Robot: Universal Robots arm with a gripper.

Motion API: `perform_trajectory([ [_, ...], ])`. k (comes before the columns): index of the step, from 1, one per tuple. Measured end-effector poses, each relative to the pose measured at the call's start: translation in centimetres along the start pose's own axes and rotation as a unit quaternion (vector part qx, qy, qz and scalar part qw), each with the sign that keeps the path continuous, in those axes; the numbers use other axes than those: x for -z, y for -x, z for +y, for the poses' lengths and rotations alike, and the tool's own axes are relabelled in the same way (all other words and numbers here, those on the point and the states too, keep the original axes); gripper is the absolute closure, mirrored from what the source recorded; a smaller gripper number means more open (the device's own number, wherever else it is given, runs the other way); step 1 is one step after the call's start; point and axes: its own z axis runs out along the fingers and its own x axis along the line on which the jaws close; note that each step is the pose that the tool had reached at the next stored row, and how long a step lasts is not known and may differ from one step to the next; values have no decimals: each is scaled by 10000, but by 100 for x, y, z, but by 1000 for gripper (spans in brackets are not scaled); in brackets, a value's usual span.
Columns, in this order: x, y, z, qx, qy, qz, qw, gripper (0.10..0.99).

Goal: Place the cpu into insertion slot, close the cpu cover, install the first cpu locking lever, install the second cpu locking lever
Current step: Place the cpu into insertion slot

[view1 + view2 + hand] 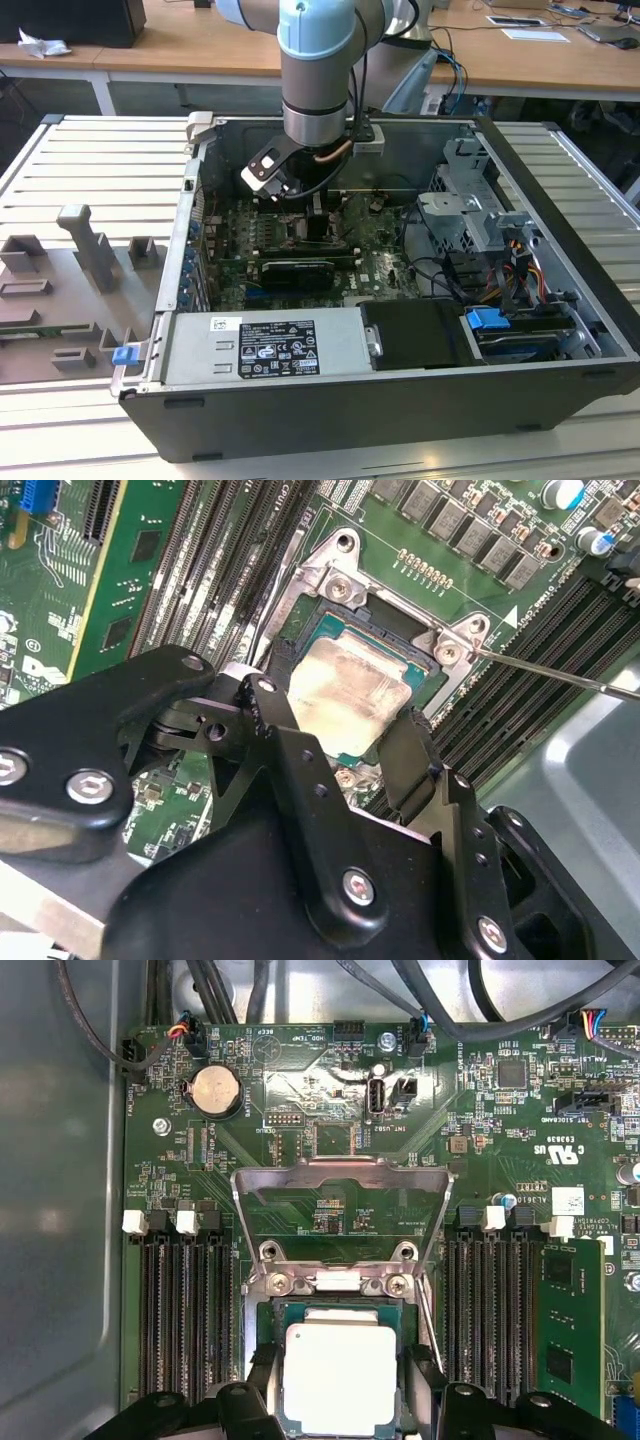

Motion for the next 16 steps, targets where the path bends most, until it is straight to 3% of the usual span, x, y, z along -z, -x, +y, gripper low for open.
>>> perform_trajectory([
  [2,2,0,0,0,-1,-1,10000,490],
  [3,3,0,0,0,-1,-1,10000,553],
  [7,26,0,-4,103,-3,4,9999,557],
  [16,1,1,-10,118,-5,1,9999,557],
])
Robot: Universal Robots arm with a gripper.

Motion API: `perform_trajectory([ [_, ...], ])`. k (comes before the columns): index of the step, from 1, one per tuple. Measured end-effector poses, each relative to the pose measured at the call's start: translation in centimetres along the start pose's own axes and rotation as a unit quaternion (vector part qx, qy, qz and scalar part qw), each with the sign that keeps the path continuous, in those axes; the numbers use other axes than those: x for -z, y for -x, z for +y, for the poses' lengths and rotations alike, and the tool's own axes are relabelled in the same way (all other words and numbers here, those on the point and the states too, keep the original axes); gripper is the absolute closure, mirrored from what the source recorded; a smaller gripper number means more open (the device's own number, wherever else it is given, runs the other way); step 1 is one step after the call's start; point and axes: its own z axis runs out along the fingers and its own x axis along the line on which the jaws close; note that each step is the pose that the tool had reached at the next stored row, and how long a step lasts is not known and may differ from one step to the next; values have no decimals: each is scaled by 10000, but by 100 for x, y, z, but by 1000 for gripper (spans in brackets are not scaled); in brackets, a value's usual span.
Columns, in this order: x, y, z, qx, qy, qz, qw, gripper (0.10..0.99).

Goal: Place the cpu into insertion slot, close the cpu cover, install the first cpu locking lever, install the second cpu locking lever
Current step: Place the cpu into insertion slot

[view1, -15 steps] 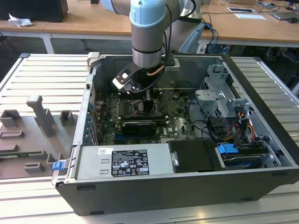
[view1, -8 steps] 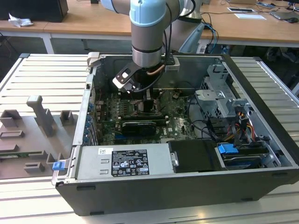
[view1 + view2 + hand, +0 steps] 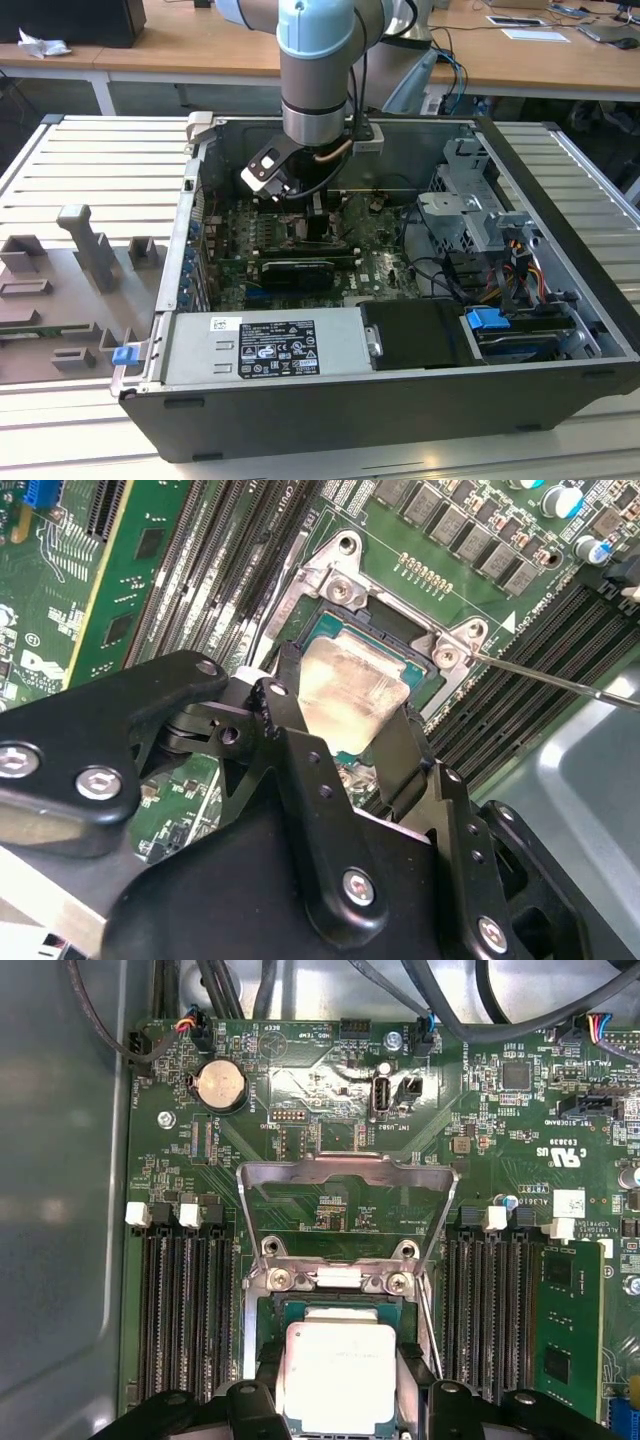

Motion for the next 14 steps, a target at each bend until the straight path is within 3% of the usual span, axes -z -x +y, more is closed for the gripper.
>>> perform_trajectory([
  [5,-4,-1,0,0,2,3,10000,557],
  [6,-4,-1,0,0,2,3,10000,482],
  [8,-3,0,-1,0,1,1,10000,482],
  [11,78,-2,3,0,1,1,10000,482],
  [12,93,-3,4,-1,0,2,10000,494],
  [13,106,-3,5,0,0,1,10000,627],
  [14,110,-4,5,0,0,2,10000,627],
])
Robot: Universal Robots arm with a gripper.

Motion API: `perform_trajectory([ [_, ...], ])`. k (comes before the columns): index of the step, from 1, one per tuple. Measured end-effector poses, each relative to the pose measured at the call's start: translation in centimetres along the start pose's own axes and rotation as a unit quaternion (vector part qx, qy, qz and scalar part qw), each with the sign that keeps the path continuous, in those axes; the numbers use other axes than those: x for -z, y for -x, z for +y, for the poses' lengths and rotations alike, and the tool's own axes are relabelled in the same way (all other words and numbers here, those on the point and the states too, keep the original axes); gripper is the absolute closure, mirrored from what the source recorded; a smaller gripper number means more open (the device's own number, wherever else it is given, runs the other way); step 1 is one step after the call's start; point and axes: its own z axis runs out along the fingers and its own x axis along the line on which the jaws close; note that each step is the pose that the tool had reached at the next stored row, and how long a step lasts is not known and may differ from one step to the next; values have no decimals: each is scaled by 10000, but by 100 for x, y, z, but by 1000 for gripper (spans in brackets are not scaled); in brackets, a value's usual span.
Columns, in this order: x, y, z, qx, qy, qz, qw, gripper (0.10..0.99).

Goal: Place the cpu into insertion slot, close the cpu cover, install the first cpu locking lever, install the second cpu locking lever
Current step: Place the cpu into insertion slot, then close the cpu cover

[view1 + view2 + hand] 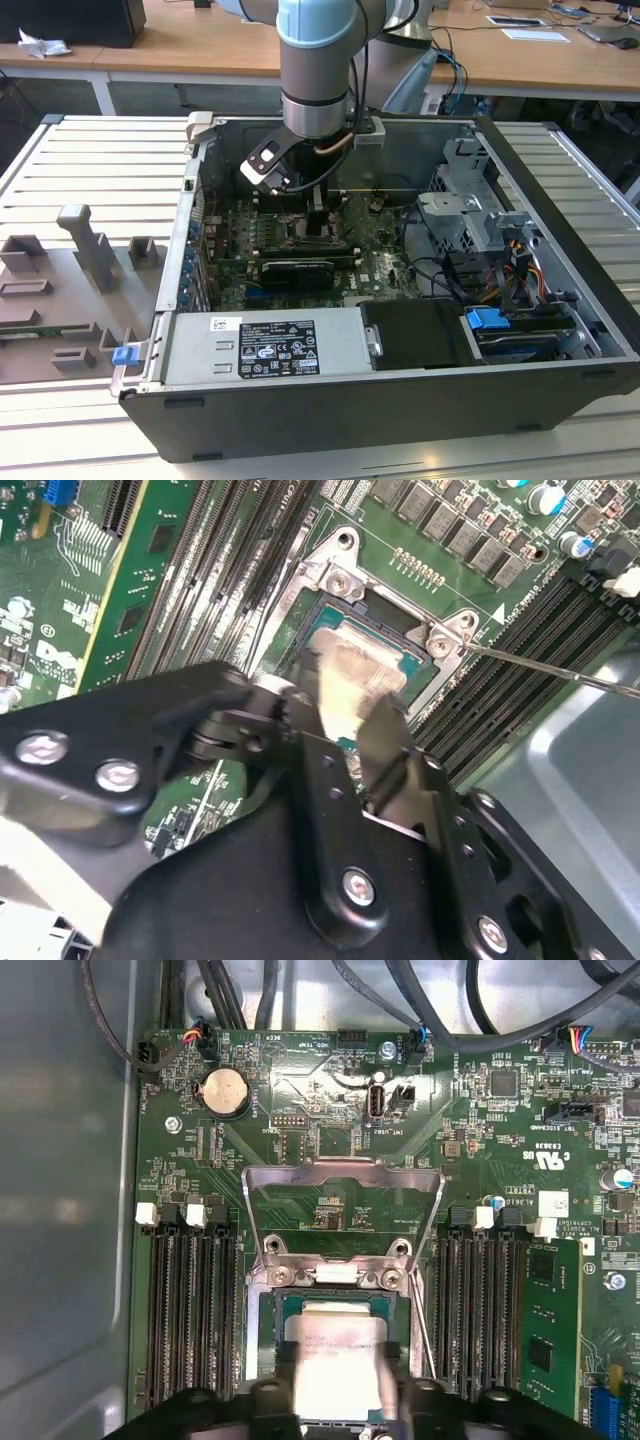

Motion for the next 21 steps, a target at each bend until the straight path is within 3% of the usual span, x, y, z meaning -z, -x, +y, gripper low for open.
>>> perform_trajectory([
  [5,9,0,0,0,0,0,10000,925],
  [6,10,0,0,0,0,0,10000,925],
  [7,12,0,1,0,0,0,10000,980],
  [17,19,0,6,1,-1,0,10000,980],
  [21,14,2,92,0,-2,0,10000,980],
])
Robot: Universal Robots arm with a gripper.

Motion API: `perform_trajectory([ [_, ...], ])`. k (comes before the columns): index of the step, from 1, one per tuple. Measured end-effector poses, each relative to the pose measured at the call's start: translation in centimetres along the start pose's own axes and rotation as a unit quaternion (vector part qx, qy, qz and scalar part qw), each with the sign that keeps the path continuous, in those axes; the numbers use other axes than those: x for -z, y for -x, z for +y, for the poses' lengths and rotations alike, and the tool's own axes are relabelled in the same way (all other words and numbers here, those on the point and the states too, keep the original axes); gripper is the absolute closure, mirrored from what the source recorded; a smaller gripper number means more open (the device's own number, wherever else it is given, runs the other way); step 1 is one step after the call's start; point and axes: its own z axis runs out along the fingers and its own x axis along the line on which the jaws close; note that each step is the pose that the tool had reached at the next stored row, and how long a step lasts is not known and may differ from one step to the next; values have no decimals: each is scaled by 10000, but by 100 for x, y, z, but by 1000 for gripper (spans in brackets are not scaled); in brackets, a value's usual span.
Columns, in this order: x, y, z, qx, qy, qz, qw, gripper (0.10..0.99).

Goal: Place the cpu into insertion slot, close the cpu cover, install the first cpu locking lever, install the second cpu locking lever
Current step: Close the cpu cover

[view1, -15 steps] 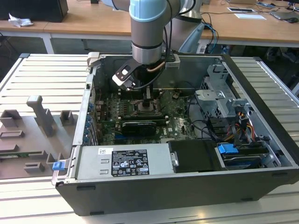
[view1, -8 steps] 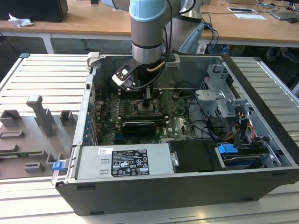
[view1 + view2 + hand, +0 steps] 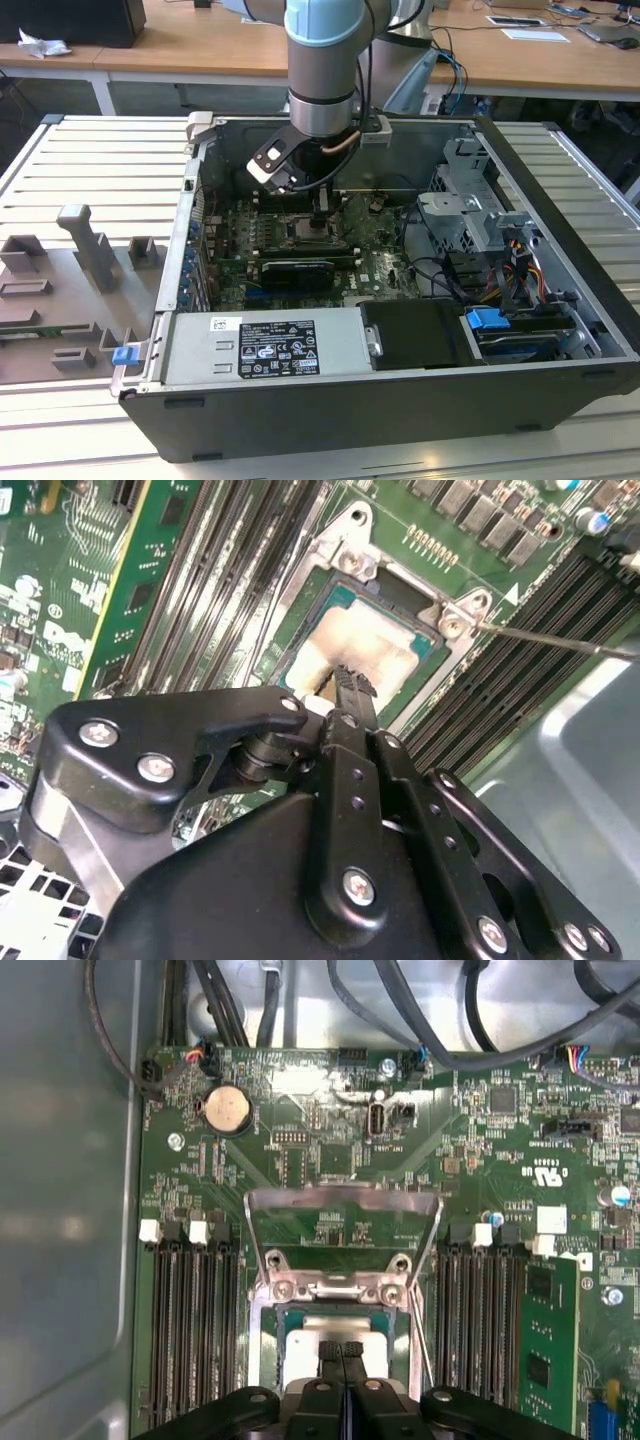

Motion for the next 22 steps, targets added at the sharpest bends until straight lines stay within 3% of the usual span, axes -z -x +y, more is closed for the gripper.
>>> perform_trajectory([
  [3,2,0,16,0,-5,-1,10000,980],
  [8,114,-3,22,0,-3,1,10000,980],
  [11,119,-1,102,0,-15,-1,10000,980],
  [14,288,-6,112,0,-15,0,10000,980],
  [17,396,-9,117,-1,-15,0,10000,980],
  [20,493,-11,135,0,-16,0,10000,980],
  [22,493,-10,201,0,-16,1,10000,980],
])
